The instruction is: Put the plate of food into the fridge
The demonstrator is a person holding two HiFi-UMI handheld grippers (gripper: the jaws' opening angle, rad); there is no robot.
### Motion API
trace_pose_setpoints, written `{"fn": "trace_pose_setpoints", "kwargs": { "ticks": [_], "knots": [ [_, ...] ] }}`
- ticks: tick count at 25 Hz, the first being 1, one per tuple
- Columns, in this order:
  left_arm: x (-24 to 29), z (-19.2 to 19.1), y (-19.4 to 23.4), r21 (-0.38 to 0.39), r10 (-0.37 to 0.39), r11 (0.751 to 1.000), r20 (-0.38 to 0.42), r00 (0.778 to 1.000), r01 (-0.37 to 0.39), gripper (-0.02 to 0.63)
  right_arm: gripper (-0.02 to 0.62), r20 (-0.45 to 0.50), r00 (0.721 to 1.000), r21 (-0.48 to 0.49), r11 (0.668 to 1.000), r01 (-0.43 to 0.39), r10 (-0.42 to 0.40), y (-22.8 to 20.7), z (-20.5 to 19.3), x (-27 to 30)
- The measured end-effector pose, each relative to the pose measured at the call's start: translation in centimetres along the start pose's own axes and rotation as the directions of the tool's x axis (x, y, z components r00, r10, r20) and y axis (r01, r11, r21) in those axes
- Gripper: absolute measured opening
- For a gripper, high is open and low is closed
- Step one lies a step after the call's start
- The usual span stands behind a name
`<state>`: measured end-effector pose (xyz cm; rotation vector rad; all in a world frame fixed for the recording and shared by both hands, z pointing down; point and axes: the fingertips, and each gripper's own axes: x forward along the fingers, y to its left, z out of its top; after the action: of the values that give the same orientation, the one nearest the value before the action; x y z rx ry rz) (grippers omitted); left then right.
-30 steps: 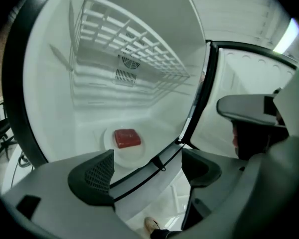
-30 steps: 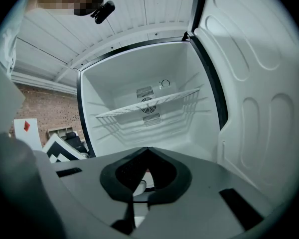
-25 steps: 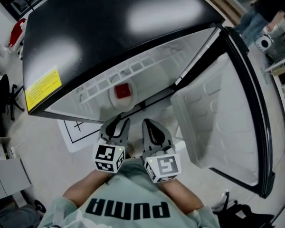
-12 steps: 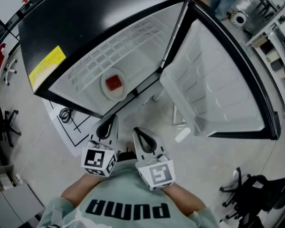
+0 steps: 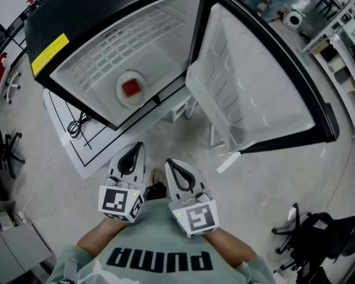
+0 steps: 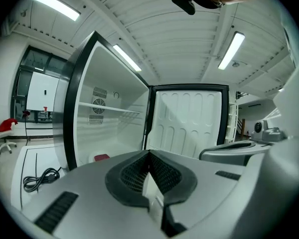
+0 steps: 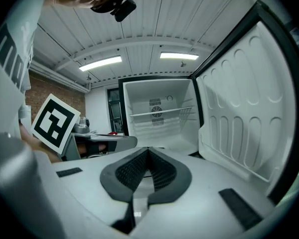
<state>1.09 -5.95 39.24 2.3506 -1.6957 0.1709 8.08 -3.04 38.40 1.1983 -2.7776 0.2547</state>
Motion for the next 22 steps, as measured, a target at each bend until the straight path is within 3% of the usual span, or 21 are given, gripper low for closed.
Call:
{"fn": "trace_pose_setpoints", "kwargs": {
  "ticks": [6,14,22],
  "knots": [
    [-2.5,-1.7,-4.0,0.005,0.042,0.999,-0.008,0.999,-0.042,0.005,0.003,-0.018,0.998,-0.024,0.998,-0.065,0.065,0.7,-1.5,-5.2],
    [-4.3,-3.0,-9.4,0.024,0.035,0.999,0.009,0.999,-0.035,0.005,0.003,-0.011,0.994,-0.024,0.994,-0.105,0.104,0.6,-2.8,-10.1],
    [-5.3,-3.7,-10.4,0.032,0.045,0.998,0.008,0.999,-0.045,0.005,0.003,-0.022,0.988,-0.038,0.987,-0.154,0.154,1.7,-3.3,-11.9]
  ]
}}
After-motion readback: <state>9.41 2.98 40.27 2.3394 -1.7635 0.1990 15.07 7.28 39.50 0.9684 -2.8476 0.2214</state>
